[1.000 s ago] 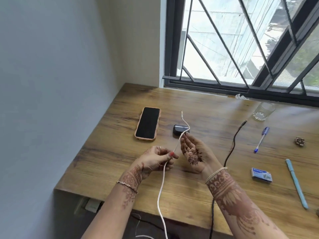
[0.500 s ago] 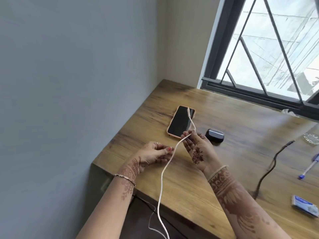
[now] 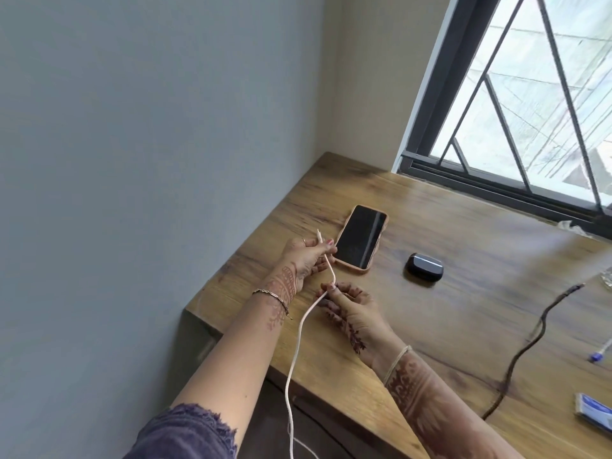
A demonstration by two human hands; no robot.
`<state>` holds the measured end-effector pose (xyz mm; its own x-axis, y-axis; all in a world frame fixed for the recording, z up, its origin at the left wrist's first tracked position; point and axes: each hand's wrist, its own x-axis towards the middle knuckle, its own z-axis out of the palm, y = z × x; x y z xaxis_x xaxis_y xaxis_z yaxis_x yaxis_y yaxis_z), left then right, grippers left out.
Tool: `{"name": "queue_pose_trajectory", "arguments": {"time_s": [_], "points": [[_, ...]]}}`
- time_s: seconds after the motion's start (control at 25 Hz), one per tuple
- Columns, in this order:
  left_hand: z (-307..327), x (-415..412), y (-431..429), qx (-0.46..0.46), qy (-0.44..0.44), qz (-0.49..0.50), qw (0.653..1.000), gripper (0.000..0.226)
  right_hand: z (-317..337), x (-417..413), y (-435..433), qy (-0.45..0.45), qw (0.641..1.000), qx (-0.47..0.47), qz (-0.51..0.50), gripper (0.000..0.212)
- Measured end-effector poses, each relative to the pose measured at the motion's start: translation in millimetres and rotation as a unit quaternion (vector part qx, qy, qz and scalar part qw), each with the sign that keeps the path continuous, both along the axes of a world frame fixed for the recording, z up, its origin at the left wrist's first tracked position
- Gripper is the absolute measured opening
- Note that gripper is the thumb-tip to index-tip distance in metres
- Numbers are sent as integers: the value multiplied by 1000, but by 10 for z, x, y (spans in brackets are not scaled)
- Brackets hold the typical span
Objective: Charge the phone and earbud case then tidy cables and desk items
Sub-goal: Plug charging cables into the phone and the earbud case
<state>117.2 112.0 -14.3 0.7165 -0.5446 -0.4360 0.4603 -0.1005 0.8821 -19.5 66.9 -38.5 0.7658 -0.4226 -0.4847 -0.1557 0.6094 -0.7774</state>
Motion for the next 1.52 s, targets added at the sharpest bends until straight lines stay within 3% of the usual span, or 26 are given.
{"name": "queue_pose_trajectory", "arguments": {"time_s": [0.12,0.2,0.32,0.4,0.52,0.64,1.04,1.36,1.52], "points": [[-67,12,12,-9,5,42,999,4,50,-19,-13,37,998,-55,22,28],[-107,-5,34,-3,14,38,999,3,33,-7,-124,92,985,-145,-9,26],[-164,-81,30,7,15,38,999,16,-80,35,-378,167,924,-330,-91,15],[-186,-145,5,8,9,44,999,19,-136,80,-510,180,889,-406,-114,13],[-222,-220,-44,13,-9,51,999,20,-182,127,-621,209,861,-454,-92,43],[-280,-240,-75,25,-32,67,997,23,-245,176,-644,235,850,-468,-56,50],[-333,-179,-177,63,-77,92,991,22,-75,283,-656,202,889,-398,-104,23],[-382,-115,-185,68,-81,106,989,24,-131,345,-652,189,929,-260,-182,26],[-379,-95,-175,36,-67,121,990,24,-88,382,-679,134,952,-132,-242,10]]}}
